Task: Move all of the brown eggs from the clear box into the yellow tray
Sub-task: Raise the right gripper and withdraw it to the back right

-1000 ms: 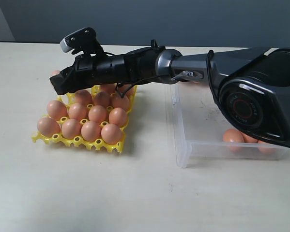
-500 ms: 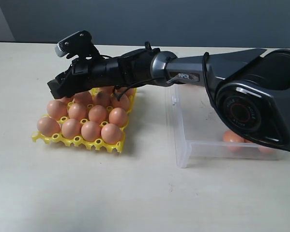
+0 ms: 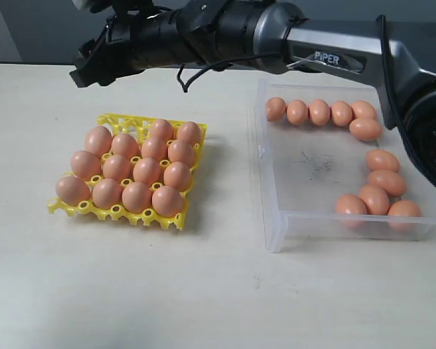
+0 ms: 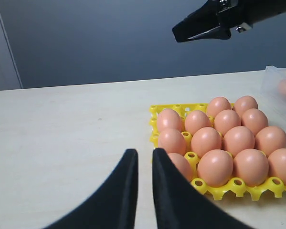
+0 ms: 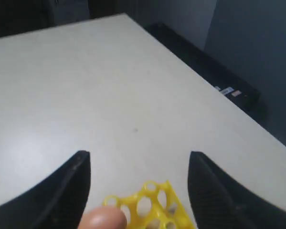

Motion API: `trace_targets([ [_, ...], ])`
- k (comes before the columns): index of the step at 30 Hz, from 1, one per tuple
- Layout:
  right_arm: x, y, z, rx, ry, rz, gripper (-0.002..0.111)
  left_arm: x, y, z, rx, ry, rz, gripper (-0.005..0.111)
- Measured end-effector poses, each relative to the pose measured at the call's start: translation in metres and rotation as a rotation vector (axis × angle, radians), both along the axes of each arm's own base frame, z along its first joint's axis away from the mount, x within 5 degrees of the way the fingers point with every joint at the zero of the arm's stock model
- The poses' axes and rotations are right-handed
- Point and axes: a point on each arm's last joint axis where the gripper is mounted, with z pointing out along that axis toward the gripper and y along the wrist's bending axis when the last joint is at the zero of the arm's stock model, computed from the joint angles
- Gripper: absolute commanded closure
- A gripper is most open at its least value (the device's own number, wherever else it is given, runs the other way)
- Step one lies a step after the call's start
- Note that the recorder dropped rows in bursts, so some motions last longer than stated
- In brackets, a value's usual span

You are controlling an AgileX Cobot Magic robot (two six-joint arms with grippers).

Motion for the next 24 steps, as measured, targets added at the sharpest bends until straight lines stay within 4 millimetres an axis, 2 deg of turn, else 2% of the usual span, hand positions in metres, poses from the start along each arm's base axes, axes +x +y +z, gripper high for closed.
trace_targets([
  [4, -0.003, -0.009, -0.012, -0.157, 0.081, -0.026, 0.055, 0.0, 0.0, 0.0, 0.0, 0.0, 0.0, 0.095],
  [7, -0.003, -0.023, -0.025, -0.339, 0.159, -0.104, 0.067, 0.0, 0.0, 0.0, 0.0, 0.0, 0.0, 0.095],
  [11, 0.004, -0.052, -0.034, -0.61, 0.15, -0.311, 0.079, 0.0, 0.0, 0.0, 0.0, 0.0, 0.0, 0.095],
  [15, 0.011, -0.081, -0.03, -0.834, 0.093, -0.563, 0.08, 0.0, 0.0, 0.0, 0.0, 0.0, 0.0, 0.095],
  [21, 0.023, -0.122, -0.017, -0.918, 0.125, -0.77, 0.08, 0.0, 0.0, 0.0, 0.0, 0.0, 0.0, 0.095],
  [24, 0.034, -0.151, -0.007, -0.902, 0.16, -0.849, 0.08, 0.0, 0.0, 0.0, 0.0, 0.0, 0.0, 0.095],
])
